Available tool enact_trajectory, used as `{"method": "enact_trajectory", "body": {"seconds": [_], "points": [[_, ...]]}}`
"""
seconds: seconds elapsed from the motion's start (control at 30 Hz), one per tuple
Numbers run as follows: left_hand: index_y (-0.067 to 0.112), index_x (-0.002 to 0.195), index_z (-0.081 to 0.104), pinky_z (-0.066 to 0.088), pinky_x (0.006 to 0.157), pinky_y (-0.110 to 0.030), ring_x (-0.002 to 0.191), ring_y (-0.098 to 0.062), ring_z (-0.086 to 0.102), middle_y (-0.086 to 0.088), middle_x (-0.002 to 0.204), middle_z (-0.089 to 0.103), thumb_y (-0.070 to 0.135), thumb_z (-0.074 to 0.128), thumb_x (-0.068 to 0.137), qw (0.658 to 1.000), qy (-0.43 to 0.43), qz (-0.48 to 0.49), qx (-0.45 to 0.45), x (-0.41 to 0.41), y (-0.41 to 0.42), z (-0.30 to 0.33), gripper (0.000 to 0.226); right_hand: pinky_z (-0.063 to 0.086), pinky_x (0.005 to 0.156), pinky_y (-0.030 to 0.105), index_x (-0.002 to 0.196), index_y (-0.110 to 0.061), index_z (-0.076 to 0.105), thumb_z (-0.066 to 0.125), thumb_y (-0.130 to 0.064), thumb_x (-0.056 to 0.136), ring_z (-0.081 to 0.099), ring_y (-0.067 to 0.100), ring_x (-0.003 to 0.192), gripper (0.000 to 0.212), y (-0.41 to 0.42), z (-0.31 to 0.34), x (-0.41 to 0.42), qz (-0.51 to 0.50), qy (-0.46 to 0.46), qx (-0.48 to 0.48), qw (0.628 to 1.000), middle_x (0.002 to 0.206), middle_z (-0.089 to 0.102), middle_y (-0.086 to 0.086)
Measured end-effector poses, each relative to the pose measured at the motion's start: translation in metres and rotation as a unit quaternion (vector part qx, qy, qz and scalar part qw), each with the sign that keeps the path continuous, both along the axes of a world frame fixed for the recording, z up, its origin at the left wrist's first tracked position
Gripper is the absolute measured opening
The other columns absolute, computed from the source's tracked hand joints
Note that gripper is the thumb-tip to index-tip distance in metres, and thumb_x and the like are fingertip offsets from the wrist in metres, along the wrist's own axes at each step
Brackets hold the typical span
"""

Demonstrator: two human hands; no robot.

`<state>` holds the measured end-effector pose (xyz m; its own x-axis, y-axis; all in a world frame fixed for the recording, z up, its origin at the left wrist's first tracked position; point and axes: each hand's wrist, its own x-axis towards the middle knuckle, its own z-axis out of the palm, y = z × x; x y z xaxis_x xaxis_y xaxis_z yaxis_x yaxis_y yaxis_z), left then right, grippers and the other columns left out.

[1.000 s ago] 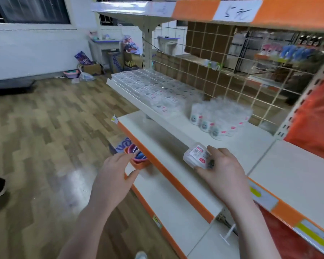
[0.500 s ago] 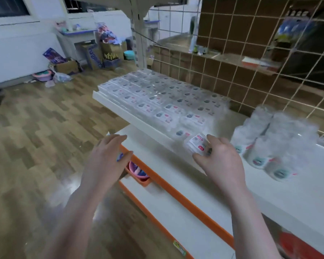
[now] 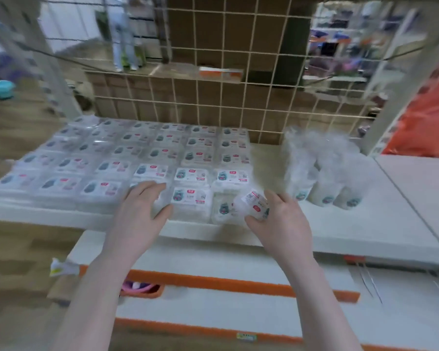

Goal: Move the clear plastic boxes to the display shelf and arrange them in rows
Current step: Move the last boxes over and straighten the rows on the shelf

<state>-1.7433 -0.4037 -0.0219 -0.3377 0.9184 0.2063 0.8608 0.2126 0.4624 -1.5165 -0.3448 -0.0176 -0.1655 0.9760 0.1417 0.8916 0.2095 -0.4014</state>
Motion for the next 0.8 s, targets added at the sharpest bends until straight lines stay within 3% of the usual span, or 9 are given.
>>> {"method": "enact_trajectory", "body": {"seconds": [0.17,0.3,0.47,0.6,0.73,0.8], "points": [[0.011,0.131,0.054,0.025,0.109,-0.036,0.13,-0.025,0.038,-0.008,0.138,0.048,0.023,0.062,0.088,0.996,-0.007,-0.084,-0.007,-0.037,0.02,-0.001,0.045,0.04,0.075,0.032,0.12,-0.014,0.05,0.06,-0.036,0.082,0.049,0.025,0.102,0.045,-0.018,-0.001,-0.031,-0.111,0.009,0.002,0.994,0.106,0.051,0.005],[0.011,0.132,0.054,0.027,0.108,-0.035,0.13,-0.024,0.038,-0.008,0.139,0.047,0.023,0.061,0.089,0.993,-0.006,-0.119,-0.015,-0.053,0.031,-0.004,0.045,0.033,0.066,0.03,0.107,-0.014,0.051,0.06,-0.037,0.082,0.051,0.026,0.095,0.036,-0.021,-0.001,-0.046,-0.177,0.0,-0.004,0.984,0.09,0.042,0.0],[0.014,0.133,0.054,0.027,0.109,-0.036,0.132,-0.022,0.036,-0.004,0.141,0.045,0.028,0.057,0.092,0.988,-0.008,-0.154,-0.013,-0.062,0.035,-0.01,0.044,0.034,0.066,0.03,0.109,-0.012,0.054,0.058,-0.042,0.084,0.051,0.027,0.093,0.039,-0.017,-0.007,-0.062,-0.228,-0.018,-0.001,0.974,0.091,0.046,0.003],[0.016,0.134,0.051,0.024,0.111,-0.035,0.136,-0.02,0.031,-0.001,0.144,0.042,0.032,0.051,0.094,0.986,0.007,-0.168,-0.008,-0.067,0.035,-0.015,0.043,0.036,0.069,0.031,0.103,-0.01,0.055,0.054,-0.057,0.085,0.053,0.027,0.094,0.051,-0.015,-0.009,-0.072,-0.239,-0.049,0.017,0.97,0.1,0.053,0.007],[0.016,0.132,0.053,0.028,0.109,-0.037,0.135,-0.02,0.033,-0.002,0.143,0.044,0.033,0.052,0.094,0.986,0.016,-0.168,0.002,-0.067,0.035,-0.018,0.042,0.035,0.066,0.029,0.086,-0.01,0.05,0.052,-0.056,0.086,0.054,0.028,0.089,0.046,-0.016,-0.01,-0.067,-0.201,-0.024,0.034,0.979,0.101,0.052,0.007],[0.016,0.132,0.053,0.028,0.109,-0.037,0.135,-0.02,0.033,-0.002,0.143,0.044,0.033,0.051,0.094,0.986,0.019,-0.168,0.001,-0.068,0.036,-0.019,0.042,0.038,0.069,0.03,0.094,-0.009,0.055,0.054,-0.054,0.086,0.055,0.026,0.091,0.046,-0.018,-0.007,-0.06,-0.165,-0.006,0.015,0.986,0.109,0.052,0.005]]}}
